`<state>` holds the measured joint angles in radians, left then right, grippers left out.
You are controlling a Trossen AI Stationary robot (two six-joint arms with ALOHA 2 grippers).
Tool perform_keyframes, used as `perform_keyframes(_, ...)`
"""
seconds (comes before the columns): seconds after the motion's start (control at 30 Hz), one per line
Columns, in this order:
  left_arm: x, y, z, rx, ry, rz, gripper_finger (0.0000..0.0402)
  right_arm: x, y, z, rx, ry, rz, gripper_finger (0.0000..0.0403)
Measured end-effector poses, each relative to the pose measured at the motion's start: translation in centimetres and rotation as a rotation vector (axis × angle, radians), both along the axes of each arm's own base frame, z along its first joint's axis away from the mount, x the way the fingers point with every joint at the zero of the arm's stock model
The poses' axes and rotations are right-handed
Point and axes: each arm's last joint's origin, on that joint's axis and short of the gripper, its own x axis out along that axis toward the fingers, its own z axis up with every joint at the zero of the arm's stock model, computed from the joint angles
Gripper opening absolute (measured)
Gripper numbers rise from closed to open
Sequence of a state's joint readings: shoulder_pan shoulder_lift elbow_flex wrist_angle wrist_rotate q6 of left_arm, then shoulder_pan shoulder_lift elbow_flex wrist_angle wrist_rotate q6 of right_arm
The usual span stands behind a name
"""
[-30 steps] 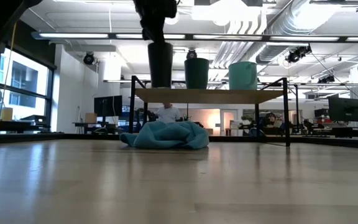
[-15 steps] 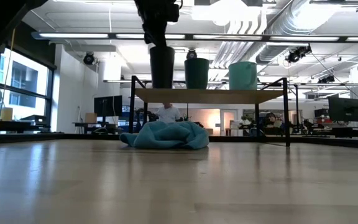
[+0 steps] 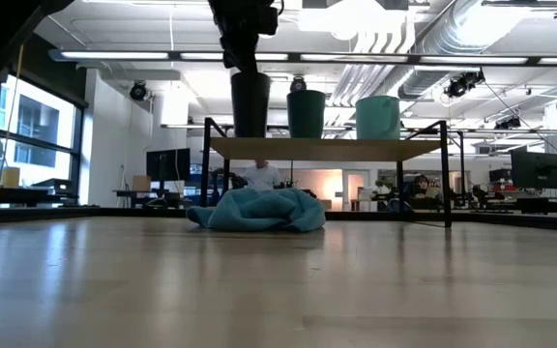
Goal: Stack small to large cups/mugs on shelf
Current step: Put the black cup on the shelf
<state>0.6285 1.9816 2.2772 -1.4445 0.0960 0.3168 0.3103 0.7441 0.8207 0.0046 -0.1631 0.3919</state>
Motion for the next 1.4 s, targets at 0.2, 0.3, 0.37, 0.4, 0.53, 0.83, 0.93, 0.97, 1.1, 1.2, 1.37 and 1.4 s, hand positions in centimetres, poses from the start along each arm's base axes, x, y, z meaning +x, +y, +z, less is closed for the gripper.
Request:
perform_keyframes(0.2,-0.02,-0.02,-0.01,-0.002,0.002,0.0,0.0005,0.02,0.0,0.01,0.001,-0.002,0.0,0.0112)
perform_keyframes(0.3,-0.03,-0.02,0.0,-0.002,0.002,0.0,0.0009,0.01,0.0,0.05,0.002,-0.006,0.0,0.0112)
perform_keyframes(0.37,-0.03,-0.02,0.0,-0.002,0.002,0.0,0.001,0.01,0.0,0.05,0.002,-0.006,0.0,0.0112)
perform_keyframes(0.4,-0.03,-0.02,0.0,-0.002,0.002,0.0,0.001,0.01,0.0,0.05,0.002,-0.006,0.0,0.0112)
perform_keyframes(0.53,-0.03,-0.02,0.0,-0.002,0.002,0.0,0.0011,0.01,0.0,0.05,0.002,-0.006,0.0,0.0112)
perform_keyframes(0.83,-0.04,-0.03,0.02,-0.002,0.001,0.0,0.0012,0.01,0.0,0.05,0.002,-0.006,0.0,0.0112)
perform_keyframes(0.93,-0.04,-0.03,0.02,-0.002,0.002,0.0,0.0012,0.01,0.0,0.05,0.002,-0.005,0.0,0.0112)
perform_keyframes(0.97,-0.04,-0.03,0.02,-0.002,0.002,0.0,0.0012,0.01,0.01,0.05,0.002,-0.005,0.0,0.0112)
perform_keyframes(1.1,-0.05,-0.03,0.03,0.0,0.002,0.001,0.0012,0.01,0.0,0.05,0.002,-0.005,0.0,0.0112)
perform_keyframes(1.2,-0.05,-0.03,0.03,0.0,0.003,0.001,0.0012,0.01,0.0,0.05,0.002,-0.005,0.0,0.0112)
perform_keyframes(1.37,-0.06,-0.03,0.03,0.0,0.003,0.001,0.0012,0.01,0.0,0.05,0.002,-0.005,0.0,0.0112)
perform_keyframes(1.4,-0.06,-0.04,0.02,0.0,0.004,0.001,0.0012,0.01,0.01,0.05,0.002,-0.005,0.0,0.0112)
